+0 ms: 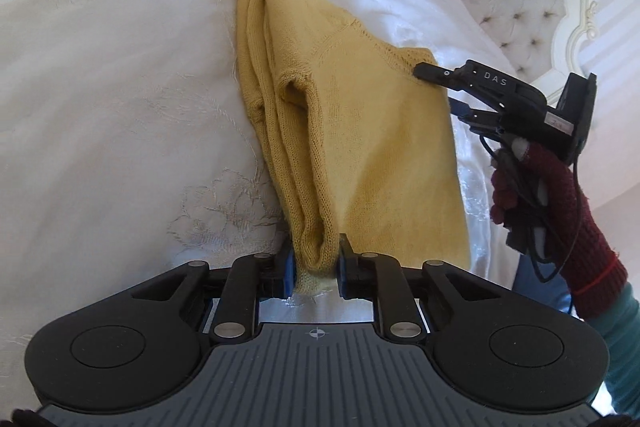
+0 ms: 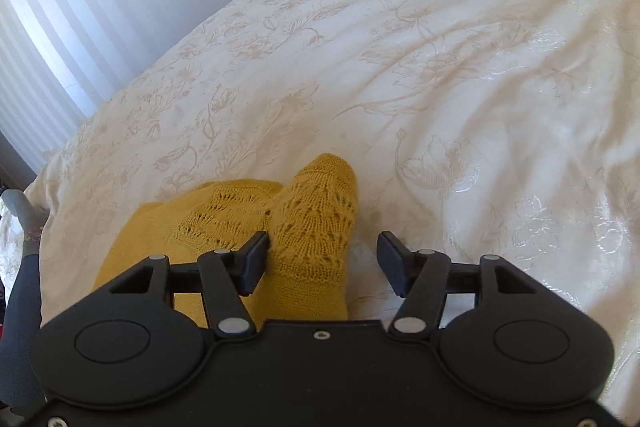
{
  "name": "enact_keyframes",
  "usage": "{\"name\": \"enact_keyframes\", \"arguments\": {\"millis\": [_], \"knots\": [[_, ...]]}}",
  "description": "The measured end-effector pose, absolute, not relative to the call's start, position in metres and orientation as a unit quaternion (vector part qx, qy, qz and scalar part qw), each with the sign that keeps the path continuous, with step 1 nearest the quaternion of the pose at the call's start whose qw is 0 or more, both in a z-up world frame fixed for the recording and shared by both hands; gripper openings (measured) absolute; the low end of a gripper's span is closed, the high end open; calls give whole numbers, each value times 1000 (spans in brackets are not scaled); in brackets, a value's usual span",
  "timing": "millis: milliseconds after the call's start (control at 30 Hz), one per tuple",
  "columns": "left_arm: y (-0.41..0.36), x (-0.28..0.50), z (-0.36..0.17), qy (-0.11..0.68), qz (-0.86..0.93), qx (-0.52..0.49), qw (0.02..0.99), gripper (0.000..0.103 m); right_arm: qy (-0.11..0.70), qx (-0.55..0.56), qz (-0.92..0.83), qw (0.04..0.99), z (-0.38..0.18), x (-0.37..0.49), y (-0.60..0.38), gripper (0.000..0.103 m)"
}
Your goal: Fold small clothes
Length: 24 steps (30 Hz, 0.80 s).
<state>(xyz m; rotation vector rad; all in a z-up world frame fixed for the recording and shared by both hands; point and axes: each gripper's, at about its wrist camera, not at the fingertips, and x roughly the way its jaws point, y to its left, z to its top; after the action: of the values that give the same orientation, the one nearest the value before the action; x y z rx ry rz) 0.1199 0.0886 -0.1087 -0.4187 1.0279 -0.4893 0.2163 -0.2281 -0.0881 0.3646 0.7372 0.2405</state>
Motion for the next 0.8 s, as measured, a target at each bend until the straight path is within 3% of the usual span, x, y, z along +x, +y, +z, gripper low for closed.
{"name": "enact_keyframes", "arguments": {"millis": [167, 367, 667, 800], "knots": [[82, 93, -75, 429, -228, -97, 869, 21, 309, 201, 96, 925, -77, 185, -246, 65], [61, 108, -48, 352, -212, -17, 911, 32, 306, 155, 90, 935, -76, 164, -239, 65], [42, 181, -59, 325, -155, -39, 932, 32, 304, 98, 90, 943, -80, 185, -219, 65], [50, 198, -81, 358, -100, -23, 928, 32, 325, 63, 74, 941, -98, 206, -217, 66]]}}
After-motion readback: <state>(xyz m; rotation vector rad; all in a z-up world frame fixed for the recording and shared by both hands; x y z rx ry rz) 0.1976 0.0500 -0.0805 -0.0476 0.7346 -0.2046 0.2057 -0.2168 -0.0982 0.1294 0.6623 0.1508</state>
